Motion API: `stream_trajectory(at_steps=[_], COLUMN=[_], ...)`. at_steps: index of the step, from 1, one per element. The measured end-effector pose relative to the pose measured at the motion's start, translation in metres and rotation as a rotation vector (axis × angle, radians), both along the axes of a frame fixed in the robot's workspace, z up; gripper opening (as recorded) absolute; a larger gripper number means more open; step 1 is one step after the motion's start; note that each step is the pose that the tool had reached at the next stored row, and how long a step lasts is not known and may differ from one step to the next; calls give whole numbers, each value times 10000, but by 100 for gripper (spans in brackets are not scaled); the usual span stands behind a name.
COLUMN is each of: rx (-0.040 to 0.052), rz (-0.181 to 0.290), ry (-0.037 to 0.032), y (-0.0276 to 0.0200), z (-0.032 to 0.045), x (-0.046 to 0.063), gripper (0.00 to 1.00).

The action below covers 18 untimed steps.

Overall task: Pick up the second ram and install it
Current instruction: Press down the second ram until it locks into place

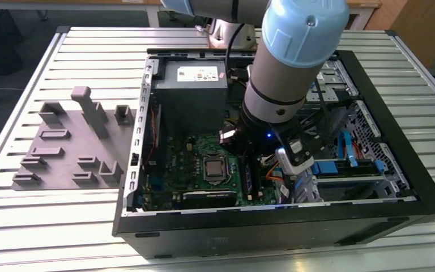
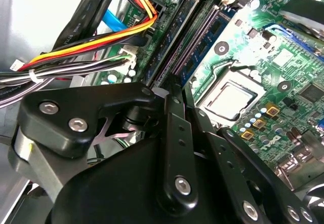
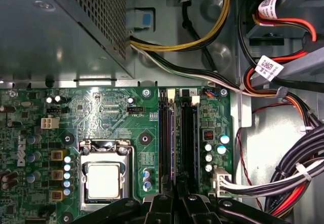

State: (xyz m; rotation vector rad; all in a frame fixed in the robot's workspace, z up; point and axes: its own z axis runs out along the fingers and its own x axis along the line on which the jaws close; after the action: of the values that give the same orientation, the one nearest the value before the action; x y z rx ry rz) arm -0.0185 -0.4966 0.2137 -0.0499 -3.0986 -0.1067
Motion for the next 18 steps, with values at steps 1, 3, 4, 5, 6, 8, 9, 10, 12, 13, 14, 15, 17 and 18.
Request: stream_trajectory(at_steps=[1, 3, 4, 5, 6, 8, 9, 10, 12, 13, 14, 15, 17, 18], rx=[-1, 0, 1, -1, 0, 3, 3, 1, 1, 0, -1, 0, 26, 43], rz=[-1, 0, -1, 0, 0, 2, 2, 2, 3, 3, 3, 3, 3, 3], ry=[1, 2, 2, 2, 2, 1, 1, 2, 2, 2, 2, 3, 2, 2], y=[0, 0, -1, -1, -1, -1, -1, -1, -1, -1, -1, -1, -2, -2], z=[-2, -6, -9, -9, -11, -18, -21, -24, -30, -31, -31, -31, -29, -28], x=[0, 0, 0, 0, 0, 0, 0, 0, 0, 0, 0, 0, -1, -2], gripper=[14, 14, 14, 14, 14, 14, 14, 14, 14, 14, 14, 14, 14, 14])
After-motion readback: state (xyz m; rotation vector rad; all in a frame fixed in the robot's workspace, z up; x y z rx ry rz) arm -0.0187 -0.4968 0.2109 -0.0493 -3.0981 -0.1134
